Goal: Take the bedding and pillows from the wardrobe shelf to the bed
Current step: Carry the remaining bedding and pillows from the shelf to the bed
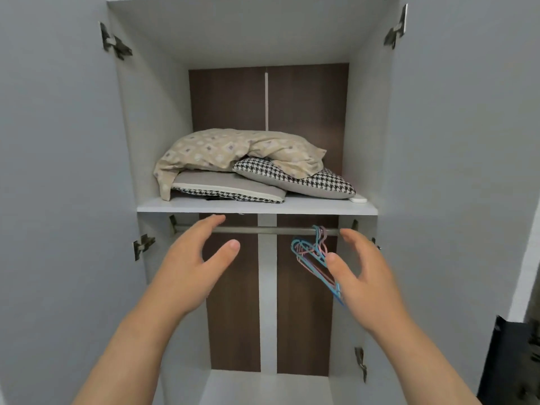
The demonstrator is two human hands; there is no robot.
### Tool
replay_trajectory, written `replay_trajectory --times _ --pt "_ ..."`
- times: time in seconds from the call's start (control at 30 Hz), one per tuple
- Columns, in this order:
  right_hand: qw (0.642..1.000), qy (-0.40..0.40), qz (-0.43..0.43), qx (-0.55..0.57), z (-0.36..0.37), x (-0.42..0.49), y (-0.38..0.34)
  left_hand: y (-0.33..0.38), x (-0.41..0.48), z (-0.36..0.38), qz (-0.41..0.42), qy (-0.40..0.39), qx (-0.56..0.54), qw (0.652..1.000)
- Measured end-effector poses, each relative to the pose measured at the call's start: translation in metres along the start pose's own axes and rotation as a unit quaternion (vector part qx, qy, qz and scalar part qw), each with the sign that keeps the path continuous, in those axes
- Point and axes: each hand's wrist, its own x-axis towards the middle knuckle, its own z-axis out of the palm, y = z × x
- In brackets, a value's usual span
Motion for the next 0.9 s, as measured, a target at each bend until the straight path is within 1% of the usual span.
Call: replay_trajectory --times 0.1,0.17,0.33,0.53,0.67,0.77,0.9 --pt "1.000 0.000 0.000 -0.006 0.006 0.039 0.017 -0.008 0.036 0.020 0.017 0.011 0.002 1.000" --pt "1.000 0.005 -0.007 -0.014 0.013 0.065 0.026 -0.016 0.060 0.032 0.013 0.020 -0.006 1.000" --pt "1.000 0.021 -0.006 -0.014 0.035 0.118 0.044 -0.040 0.116 0.052 0.037 0.016 -0.010 0.999" --pt "0.998 0.038 -0.019 -0.045 0.079 0.198 0.065 -0.088 0.213 0.072 0.063 0.026 -0.009 0.998" --pt "0.995 0.066 -0.037 -0.068 0.117 0.255 0.071 -0.125 0.279 0.079 0.098 0.031 -0.018 0.995" --pt "0.992 0.077 -0.050 -0.091 0.145 0.301 0.072 -0.147 0.331 0.075 0.105 0.042 -0.031 0.993" --pt "0.988 0.106 -0.054 -0.096 0.165 0.347 0.069 -0.159 0.386 0.068 0.112 0.069 -0.029 0.991"
